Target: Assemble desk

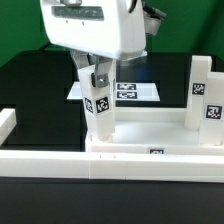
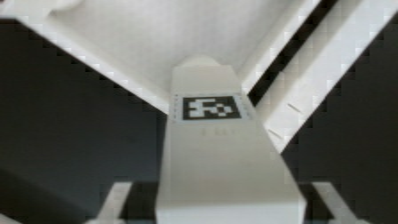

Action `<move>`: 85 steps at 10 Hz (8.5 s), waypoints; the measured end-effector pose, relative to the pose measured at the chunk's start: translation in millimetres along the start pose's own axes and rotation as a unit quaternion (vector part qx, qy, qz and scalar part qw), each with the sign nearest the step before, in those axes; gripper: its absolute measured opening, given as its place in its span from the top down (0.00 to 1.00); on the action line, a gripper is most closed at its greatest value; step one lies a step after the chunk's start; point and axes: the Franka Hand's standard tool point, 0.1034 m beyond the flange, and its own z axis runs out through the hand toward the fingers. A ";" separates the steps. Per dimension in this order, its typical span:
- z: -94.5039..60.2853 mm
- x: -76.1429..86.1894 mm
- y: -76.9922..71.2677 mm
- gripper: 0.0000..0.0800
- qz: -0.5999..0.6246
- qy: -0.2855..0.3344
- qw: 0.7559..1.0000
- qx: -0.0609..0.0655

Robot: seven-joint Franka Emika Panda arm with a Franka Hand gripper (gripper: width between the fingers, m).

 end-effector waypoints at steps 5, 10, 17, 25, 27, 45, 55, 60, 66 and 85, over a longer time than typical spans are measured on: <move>0.1 0.7 0.2 0.41 0.063 -0.001 0.998 0.001; 2.0 -4.8 -2.0 0.19 -0.149 -0.002 0.989 -0.001; 5.1 -11.2 -4.0 0.19 -0.443 0.007 0.896 -0.028; 6.9 -10.8 -2.2 0.59 -0.597 0.002 0.801 -0.035; 7.0 -10.8 -2.1 0.64 -0.589 0.002 0.807 -0.035; 9.5 -9.4 -8.0 0.54 0.041 0.019 0.999 0.008; 11.1 -13.8 -10.7 0.19 -0.349 0.022 0.937 -0.005; 12.5 -11.0 -7.4 0.19 -0.580 0.022 0.814 -0.024; 11.0 -8.3 -7.2 0.47 -0.652 0.022 0.757 -0.031; 13.6 -10.3 -8.5 0.64 -0.099 0.024 0.995 0.001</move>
Offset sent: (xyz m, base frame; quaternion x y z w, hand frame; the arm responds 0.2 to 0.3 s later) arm 0.0000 0.0000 0.0000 0.0000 0.0000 0.0000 1.0000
